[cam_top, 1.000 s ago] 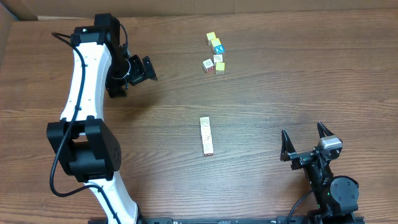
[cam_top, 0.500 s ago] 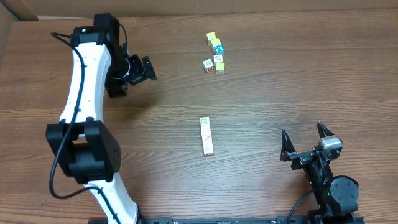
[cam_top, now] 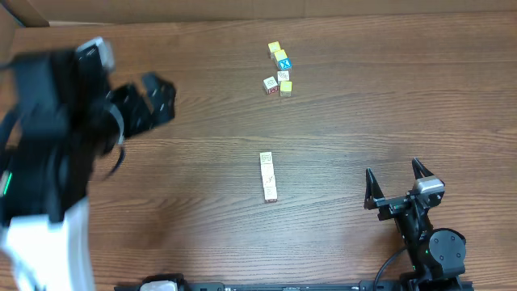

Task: Flip 4 blocks

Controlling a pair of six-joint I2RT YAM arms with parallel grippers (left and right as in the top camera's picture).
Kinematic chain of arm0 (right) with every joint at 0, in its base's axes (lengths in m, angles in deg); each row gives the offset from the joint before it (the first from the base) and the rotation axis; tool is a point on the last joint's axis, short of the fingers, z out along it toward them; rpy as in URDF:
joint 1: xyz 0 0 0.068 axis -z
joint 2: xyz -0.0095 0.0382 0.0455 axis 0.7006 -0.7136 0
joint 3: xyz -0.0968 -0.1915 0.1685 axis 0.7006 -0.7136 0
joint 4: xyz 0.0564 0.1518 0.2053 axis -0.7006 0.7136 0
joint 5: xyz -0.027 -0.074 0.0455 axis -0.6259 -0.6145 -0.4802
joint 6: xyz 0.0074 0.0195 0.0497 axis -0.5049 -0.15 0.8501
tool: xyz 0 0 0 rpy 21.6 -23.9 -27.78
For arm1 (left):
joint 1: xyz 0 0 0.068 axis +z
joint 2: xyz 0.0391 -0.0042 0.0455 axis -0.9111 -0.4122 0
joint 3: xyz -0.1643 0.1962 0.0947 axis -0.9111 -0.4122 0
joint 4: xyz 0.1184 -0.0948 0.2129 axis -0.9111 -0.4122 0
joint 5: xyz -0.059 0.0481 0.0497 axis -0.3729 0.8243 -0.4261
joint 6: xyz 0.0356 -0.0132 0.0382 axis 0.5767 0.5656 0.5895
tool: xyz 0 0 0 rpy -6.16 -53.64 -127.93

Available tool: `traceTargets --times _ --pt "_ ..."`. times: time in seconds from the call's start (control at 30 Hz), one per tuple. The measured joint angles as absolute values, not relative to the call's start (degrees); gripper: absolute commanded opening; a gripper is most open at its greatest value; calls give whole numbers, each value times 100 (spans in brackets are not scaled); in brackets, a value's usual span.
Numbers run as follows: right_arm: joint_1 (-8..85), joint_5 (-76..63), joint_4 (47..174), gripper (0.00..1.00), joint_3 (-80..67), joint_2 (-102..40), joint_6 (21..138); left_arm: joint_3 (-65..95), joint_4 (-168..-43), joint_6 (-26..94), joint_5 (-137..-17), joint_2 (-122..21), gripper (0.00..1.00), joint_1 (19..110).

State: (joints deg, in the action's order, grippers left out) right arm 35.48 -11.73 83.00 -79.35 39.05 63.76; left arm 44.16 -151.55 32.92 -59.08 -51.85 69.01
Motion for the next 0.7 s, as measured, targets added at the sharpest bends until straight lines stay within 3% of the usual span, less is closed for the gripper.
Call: traceTargets --times 0.33,0.7 --pt "3550 -1173 8298 100 -7935 3903 6374 4158 -16349 3285 -5593 -4528 100 6904" --pt "3550 -1173 8298 100 -7935 3903 6374 1603 -15503 2861 -5569 -3275 100 6901"
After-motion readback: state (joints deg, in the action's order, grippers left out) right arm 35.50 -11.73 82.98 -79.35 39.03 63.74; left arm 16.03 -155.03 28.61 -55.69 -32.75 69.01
